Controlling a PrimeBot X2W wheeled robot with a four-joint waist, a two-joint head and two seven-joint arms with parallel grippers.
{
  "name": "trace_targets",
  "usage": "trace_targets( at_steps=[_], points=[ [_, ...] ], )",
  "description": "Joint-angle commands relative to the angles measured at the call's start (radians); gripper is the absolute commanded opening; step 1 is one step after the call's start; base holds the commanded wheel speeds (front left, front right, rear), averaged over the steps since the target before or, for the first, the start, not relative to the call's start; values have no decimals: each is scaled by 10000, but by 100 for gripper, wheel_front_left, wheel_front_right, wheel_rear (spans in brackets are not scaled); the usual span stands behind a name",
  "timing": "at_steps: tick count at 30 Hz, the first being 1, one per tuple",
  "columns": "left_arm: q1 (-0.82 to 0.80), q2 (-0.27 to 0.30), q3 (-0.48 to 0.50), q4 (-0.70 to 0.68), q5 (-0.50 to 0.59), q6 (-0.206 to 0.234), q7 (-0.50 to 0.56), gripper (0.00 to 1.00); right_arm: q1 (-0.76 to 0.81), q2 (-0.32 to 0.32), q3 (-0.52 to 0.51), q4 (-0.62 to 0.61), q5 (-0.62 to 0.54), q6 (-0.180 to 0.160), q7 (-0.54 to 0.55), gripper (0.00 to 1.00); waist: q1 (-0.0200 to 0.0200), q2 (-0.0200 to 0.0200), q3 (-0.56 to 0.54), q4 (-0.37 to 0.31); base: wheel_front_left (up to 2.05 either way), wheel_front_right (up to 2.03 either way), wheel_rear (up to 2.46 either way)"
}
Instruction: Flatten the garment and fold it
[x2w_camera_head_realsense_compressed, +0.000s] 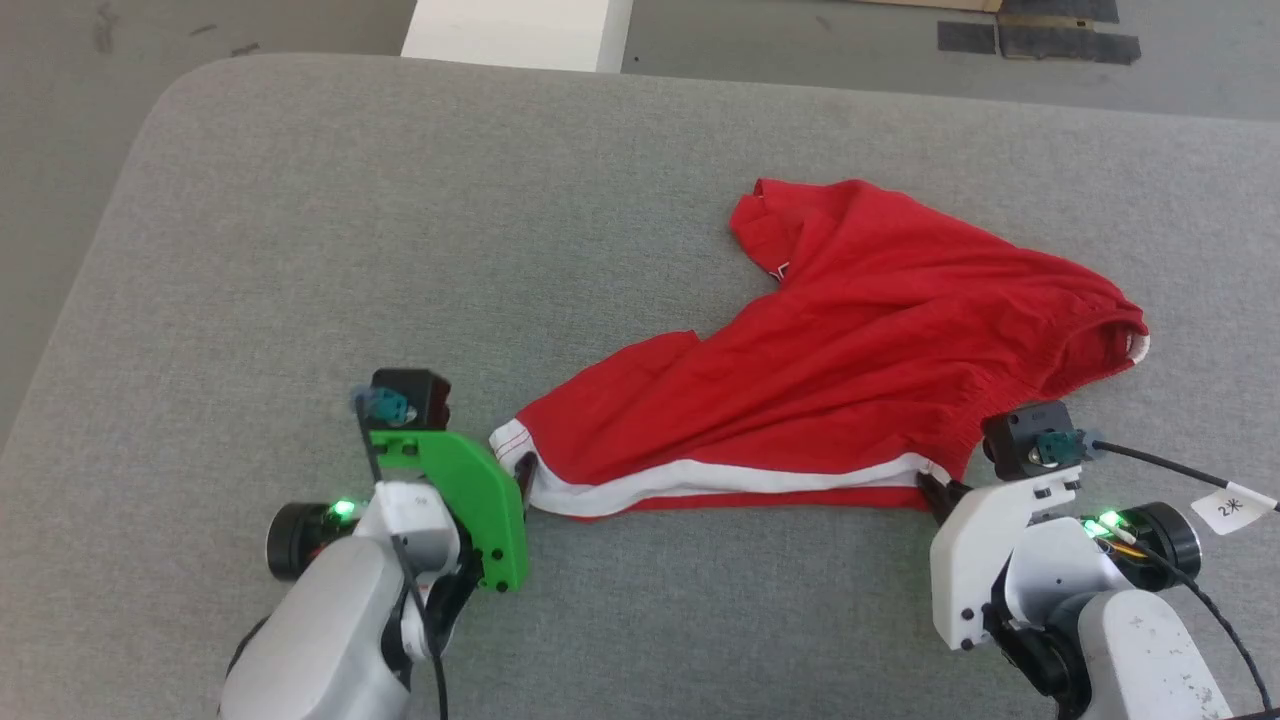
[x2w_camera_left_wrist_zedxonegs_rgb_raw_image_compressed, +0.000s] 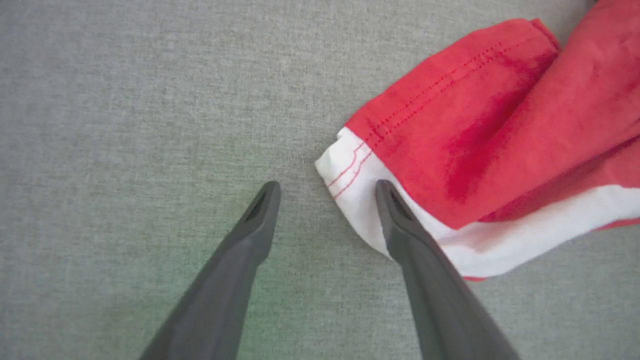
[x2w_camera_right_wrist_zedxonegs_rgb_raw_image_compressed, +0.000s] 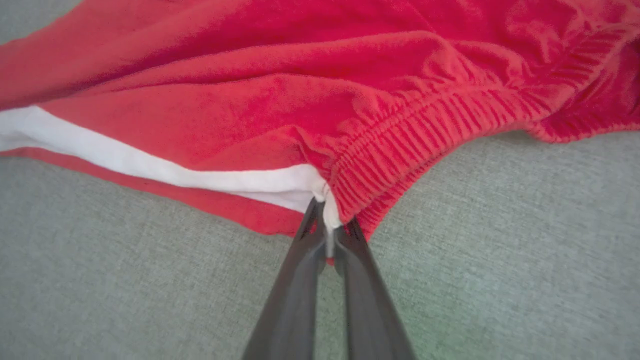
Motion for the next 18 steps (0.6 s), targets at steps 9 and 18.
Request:
trace_targets(
  at_steps=[9,18],
  points=[
    [-544,53,-375,333,-164,-187,859,0,97,21,-63,-63,75,-15,-19,0,0,0,203,-220,0,0,0],
    [-317,-158,264,64,-814,-201,162,0,131,46,-240,-138,247,-15,-176,0,0,0,-43,-315,0,0,0]
  ],
)
